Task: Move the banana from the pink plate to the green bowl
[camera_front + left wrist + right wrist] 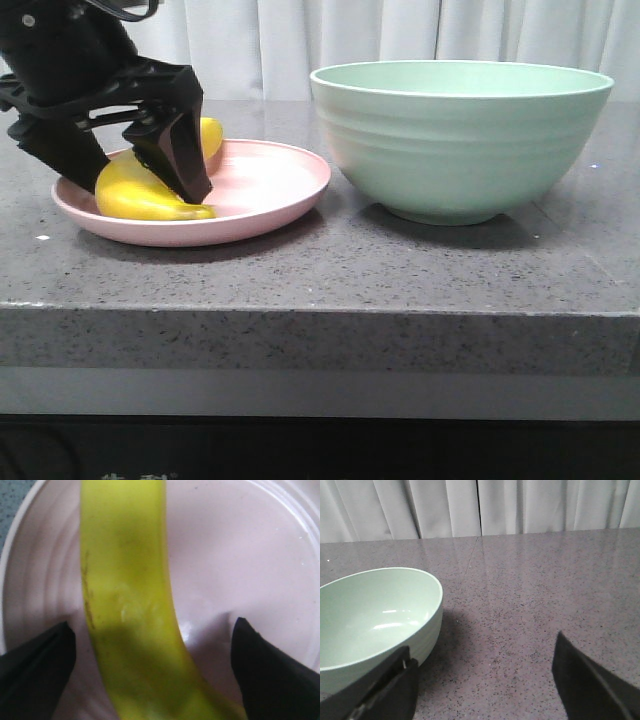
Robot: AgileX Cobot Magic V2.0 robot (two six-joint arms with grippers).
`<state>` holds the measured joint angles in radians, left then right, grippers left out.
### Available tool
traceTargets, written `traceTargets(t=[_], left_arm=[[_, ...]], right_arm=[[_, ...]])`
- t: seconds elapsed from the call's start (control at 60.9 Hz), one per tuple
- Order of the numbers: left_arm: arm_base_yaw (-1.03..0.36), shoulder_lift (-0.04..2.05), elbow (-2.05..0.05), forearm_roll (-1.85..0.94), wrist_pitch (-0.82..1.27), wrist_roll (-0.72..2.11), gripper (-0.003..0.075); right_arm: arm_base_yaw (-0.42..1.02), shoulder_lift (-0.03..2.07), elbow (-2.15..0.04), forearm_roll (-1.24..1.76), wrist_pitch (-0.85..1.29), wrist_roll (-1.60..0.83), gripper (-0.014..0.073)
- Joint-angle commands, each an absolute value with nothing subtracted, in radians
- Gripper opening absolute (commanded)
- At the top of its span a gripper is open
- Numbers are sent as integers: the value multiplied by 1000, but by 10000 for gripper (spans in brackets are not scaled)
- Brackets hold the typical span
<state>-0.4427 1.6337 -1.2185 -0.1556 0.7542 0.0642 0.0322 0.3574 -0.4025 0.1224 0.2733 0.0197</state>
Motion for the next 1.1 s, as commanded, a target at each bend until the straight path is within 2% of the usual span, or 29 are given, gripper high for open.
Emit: traceTargets(t=[0.0,0.312,0.607,0.739,0.919,1.083], left_arm=[[-451,1604,-1250,-170,724,63,584],[-451,1604,-1250,-170,674,63,302],[-454,1544,-1327,-170,664,63,118],[-491,1458,-1327,-172,690,64,85],[-591,1327,-1285,-172,716,64,85],[-682,1212,-1208,-176,714,64,85]], right_arm=[[26,374,-440,113,180,16,570],[26,374,-440,113,168,16,570],[26,374,-440,114,176,16,570],[27,384,-457,174,185,16,570],[43,477,-554,350,238,16,570],[116,597,-648,560,242,16,570]])
